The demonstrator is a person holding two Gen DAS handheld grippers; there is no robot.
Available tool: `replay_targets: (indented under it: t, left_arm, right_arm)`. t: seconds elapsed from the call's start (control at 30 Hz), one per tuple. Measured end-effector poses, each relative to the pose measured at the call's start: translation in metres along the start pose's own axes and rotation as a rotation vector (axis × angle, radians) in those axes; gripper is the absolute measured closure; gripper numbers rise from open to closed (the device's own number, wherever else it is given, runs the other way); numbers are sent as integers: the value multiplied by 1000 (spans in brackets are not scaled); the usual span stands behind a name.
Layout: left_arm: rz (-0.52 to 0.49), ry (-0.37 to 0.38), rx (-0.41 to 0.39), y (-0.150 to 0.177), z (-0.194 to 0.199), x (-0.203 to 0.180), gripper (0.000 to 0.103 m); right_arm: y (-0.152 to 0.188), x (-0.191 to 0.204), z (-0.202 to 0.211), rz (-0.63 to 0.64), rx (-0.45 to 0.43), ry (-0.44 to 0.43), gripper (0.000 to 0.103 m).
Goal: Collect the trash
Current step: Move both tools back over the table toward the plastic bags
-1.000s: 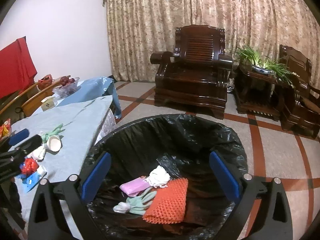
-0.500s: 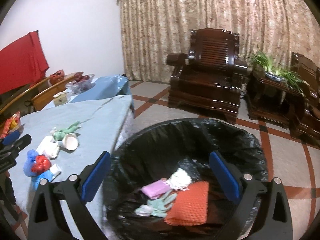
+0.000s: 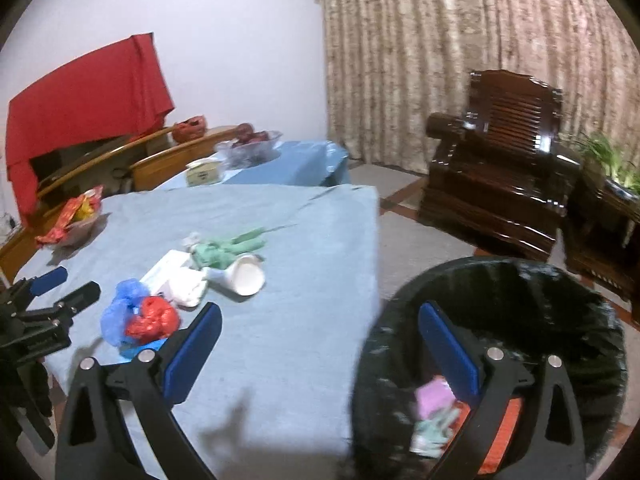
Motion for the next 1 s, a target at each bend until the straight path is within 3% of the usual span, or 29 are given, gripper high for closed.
replay_targets:
  t: [0.43,0.63,0.77,0.87,0.9,1.0]
  left_arm:
    - [22,-17,96,33,-39,14,12]
    - [14,14,144,41,-56,9,27]
    - [17,66,187,48,-63,4,54]
    - [33,89,193,49,-62,4,79]
    - [36,100,192,49,-61,4,93]
    - [35,103,176,47,-57,4,100]
  right_arm:
    - [15,33,-49,31,78,-41,7]
    - [21,43,-61,54,110,-57,10]
    - [23,46,-64,56,123,-67,11]
    - [23,49,-66,60,129,-76,12]
    - [23,51,-66,62,129,-80,12]
    - [24,57,-68,66,130,-90,13]
Point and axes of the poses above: each gripper's, at about its wrist camera, not at the fingertips, and z roughly against the way its jaws point, x to its left, y to its underside, the point moved 6 cm from there along -z, roughly the way its jaws point, and after that the axes turned 13 degrees about -y, right-handed, at the moved point
